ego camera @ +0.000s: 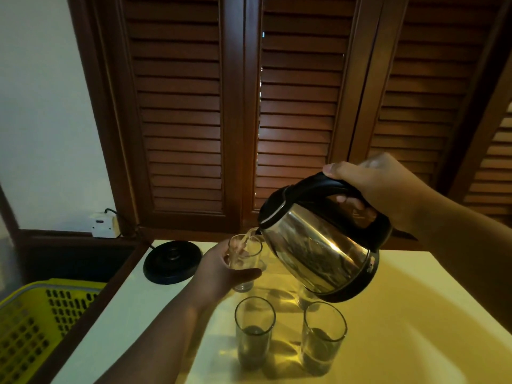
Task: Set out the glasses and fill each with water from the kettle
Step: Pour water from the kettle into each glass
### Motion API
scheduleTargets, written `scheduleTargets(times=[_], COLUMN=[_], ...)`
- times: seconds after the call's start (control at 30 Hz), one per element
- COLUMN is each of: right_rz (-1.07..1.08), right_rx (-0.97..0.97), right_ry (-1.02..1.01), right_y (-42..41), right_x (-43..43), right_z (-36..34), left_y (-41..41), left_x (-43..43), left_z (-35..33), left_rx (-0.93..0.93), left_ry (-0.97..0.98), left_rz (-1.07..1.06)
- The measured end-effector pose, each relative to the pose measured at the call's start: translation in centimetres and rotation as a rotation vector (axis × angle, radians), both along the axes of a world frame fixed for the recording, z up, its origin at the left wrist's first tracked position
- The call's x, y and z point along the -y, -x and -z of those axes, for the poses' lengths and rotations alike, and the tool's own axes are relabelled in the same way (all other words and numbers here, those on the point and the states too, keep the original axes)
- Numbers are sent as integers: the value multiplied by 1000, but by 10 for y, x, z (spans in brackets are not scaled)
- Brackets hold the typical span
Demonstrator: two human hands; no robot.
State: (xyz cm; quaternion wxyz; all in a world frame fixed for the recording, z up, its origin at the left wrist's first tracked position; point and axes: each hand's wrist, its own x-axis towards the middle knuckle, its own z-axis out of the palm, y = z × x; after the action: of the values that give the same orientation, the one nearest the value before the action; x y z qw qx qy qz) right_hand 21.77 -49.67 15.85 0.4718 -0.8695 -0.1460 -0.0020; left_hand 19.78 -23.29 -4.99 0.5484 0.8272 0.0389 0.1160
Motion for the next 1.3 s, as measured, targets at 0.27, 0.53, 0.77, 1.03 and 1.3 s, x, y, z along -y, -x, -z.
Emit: scheduleTargets(times=[0.27, 0.53, 0.77, 1.03, 1.3], right_rz=[3, 0, -4, 15, 187], right_rx=[-37, -34, 65, 166, 245], right_ry=[-97, -296, -524, -770, -873], right_y=[-2, 2, 13, 14, 15], right_x=[10, 31, 42, 49, 52], right_z=[4, 17, 47, 71, 82], left_y=[0, -9, -14, -24, -27], left_x=[3, 4, 11, 18, 25], left_z=[1, 4, 13, 27, 36], left_rx=[-20, -9, 9, -50, -103], left_ry=[59, 60, 133, 125, 65], left_rz=[23, 23, 38, 42, 68])
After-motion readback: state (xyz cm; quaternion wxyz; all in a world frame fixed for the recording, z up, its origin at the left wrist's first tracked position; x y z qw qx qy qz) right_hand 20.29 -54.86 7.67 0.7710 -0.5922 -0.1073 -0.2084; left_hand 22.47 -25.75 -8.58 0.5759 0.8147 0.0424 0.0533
